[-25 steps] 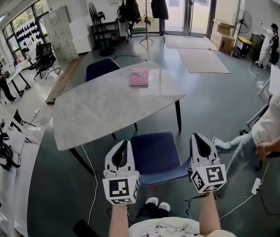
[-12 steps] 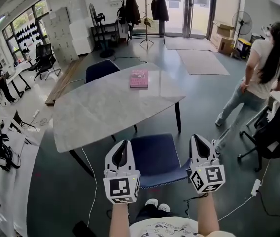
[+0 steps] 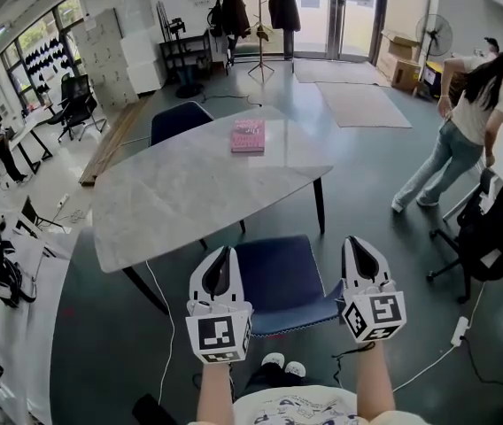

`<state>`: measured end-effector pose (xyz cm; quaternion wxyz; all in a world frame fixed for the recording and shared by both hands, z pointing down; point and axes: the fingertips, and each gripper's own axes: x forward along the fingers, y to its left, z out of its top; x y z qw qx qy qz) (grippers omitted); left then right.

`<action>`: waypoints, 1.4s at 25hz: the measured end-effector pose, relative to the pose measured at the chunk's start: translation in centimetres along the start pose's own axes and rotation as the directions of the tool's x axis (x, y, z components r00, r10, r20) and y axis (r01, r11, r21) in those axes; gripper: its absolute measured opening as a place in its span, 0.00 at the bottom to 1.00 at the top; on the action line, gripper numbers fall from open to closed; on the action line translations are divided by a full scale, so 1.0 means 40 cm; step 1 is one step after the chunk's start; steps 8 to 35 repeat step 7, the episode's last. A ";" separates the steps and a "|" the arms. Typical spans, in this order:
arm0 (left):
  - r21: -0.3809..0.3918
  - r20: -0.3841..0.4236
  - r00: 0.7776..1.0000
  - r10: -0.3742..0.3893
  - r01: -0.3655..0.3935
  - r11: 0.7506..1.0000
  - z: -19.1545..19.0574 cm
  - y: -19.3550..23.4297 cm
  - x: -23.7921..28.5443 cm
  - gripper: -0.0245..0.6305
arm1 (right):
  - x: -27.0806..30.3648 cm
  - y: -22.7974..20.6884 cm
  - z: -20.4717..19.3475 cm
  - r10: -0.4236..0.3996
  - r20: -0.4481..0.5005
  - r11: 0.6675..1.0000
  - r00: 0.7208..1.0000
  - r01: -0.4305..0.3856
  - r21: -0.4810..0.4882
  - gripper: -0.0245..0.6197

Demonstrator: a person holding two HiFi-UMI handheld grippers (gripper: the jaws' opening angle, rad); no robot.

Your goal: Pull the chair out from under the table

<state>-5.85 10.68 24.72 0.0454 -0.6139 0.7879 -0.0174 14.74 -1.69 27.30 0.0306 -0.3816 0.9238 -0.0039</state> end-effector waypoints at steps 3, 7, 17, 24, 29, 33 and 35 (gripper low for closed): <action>0.002 -0.001 1.000 -0.004 0.004 1.000 -0.006 -0.006 0.011 0.07 | 0.007 -0.006 -0.006 -0.001 -0.004 1.000 1.000 0.001 0.002 0.05; 0.001 -0.008 1.000 -0.008 0.008 1.000 -0.016 -0.014 0.028 0.07 | 0.016 -0.019 -0.011 0.000 -0.003 1.000 1.000 0.000 0.013 0.05; 0.001 -0.008 1.000 -0.008 0.008 1.000 -0.016 -0.014 0.028 0.07 | 0.016 -0.019 -0.011 0.000 -0.003 1.000 1.000 0.000 0.013 0.05; 0.001 -0.008 1.000 -0.008 0.008 1.000 -0.016 -0.014 0.028 0.07 | 0.016 -0.019 -0.011 0.000 -0.003 1.000 1.000 0.000 0.013 0.05; 0.001 -0.008 1.000 -0.008 0.008 1.000 -0.016 -0.014 0.028 0.07 | 0.016 -0.019 -0.011 0.000 -0.003 1.000 1.000 0.000 0.013 0.05; 0.001 -0.008 1.000 -0.008 0.008 1.000 -0.016 -0.014 0.028 0.07 | 0.016 -0.019 -0.011 0.000 -0.003 1.000 1.000 0.000 0.013 0.05; 0.001 -0.008 1.000 -0.008 0.008 1.000 -0.016 -0.014 0.028 0.07 | 0.016 -0.019 -0.011 0.000 -0.003 1.000 1.000 0.000 0.013 0.05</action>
